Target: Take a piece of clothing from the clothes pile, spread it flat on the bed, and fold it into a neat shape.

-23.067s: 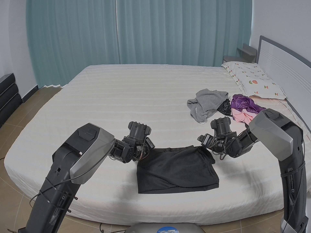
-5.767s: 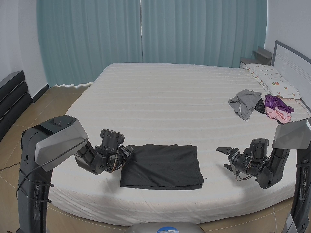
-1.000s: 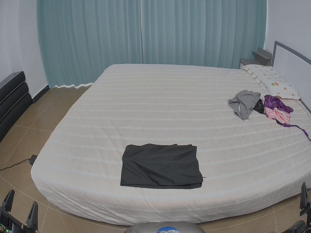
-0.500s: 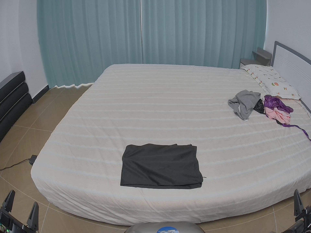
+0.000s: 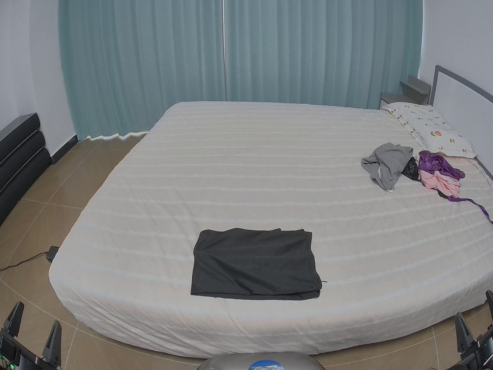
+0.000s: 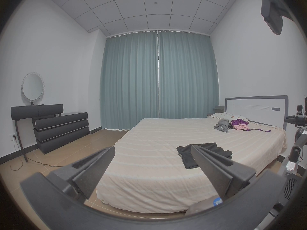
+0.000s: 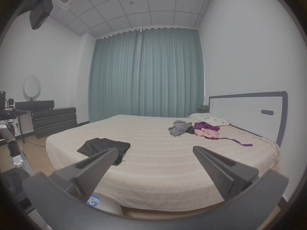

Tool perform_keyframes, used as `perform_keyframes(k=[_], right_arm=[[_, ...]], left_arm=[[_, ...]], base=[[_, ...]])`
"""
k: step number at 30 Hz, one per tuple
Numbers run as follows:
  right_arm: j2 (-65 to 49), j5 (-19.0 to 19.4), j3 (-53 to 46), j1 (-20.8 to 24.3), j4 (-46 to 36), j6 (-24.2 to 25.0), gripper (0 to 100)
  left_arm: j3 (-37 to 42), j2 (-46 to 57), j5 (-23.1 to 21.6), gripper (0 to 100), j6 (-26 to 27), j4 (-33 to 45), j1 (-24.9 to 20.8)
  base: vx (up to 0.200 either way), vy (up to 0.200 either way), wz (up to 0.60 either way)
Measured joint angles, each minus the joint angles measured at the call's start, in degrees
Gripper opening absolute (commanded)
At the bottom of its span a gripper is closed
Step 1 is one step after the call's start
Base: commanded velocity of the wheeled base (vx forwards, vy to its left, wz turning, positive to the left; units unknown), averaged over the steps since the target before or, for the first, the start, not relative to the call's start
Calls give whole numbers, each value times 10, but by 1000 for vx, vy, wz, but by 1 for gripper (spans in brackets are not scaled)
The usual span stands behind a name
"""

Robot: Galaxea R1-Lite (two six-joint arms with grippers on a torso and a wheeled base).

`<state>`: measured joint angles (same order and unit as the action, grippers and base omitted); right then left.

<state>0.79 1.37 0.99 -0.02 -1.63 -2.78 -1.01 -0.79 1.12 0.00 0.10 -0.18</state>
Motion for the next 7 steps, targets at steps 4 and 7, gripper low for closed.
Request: perform_keyframes(k=[4,7], right_arm=[[0,4,0,0,17,7,100],[0,4,0,1,16,10,100]], left_arm=[[0,0,0,100,0,0,0],[0,0,0,100,0,0,0]], base=[[0,0,0],[0,0,0]])
